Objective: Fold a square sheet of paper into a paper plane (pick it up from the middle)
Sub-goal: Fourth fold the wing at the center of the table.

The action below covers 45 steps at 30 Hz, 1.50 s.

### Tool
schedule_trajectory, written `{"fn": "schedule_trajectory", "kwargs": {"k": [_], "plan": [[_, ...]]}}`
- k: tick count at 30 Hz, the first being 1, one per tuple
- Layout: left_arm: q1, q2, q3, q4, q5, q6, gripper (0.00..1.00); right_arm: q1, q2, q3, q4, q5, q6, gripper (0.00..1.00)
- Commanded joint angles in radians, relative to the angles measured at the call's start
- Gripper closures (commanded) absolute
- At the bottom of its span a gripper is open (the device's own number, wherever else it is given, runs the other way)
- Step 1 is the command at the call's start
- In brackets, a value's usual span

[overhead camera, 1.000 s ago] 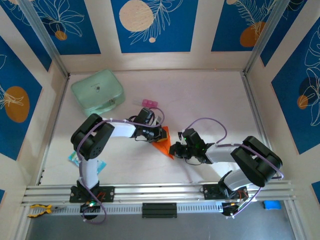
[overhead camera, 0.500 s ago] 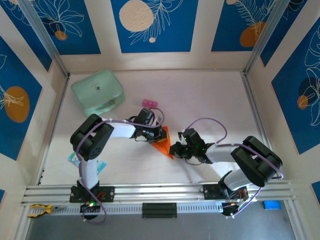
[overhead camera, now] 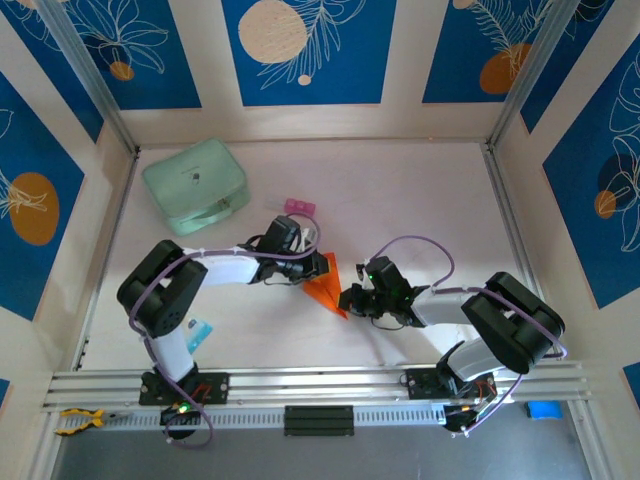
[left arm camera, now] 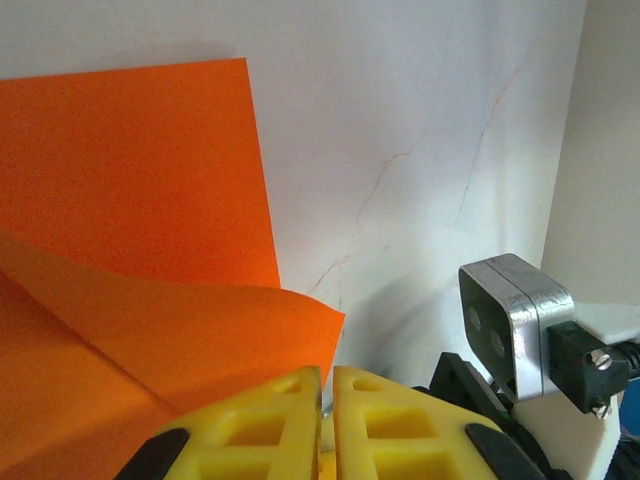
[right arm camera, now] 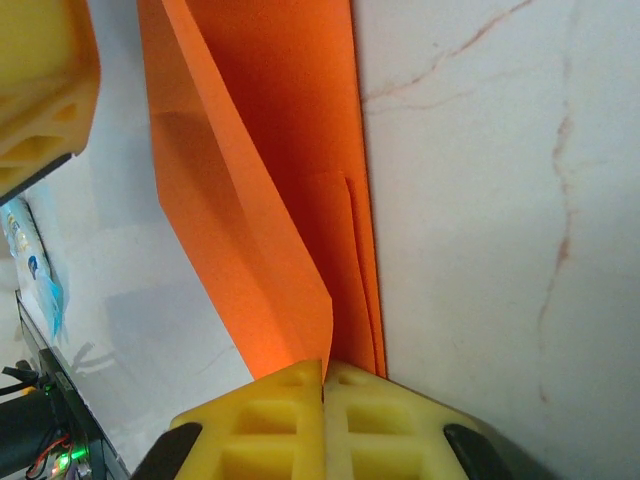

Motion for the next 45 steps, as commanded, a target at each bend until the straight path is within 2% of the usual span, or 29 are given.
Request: {"fn": "schedule_trajectory", "kwargs": {"k": [1, 6, 27, 45], "plan": [[-0.024, 0.033, 0.006, 0.027, 0.031, -0.015, 0.88, -0.006, 0.021, -0.019, -0.059, -0.014, 0.006, 0.95], [-0.032, 0.069, 0.031, 0.021, 0.045, -0.015, 0.88, -0.008, 0.021, -0.019, -0.060, -0.015, 0.006, 0.95], [-0.031, 0.139, 0.108, -0.133, -0.042, 0.050, 0.89, -0.013, 0.026, -0.015, -0.069, -0.034, 0.002, 0.95], [-0.018, 0.148, 0.096, -0.151, -0.064, 0.065, 0.91, -0.017, 0.023, -0.010, -0.071, -0.049, 0.005, 0.94]]}}
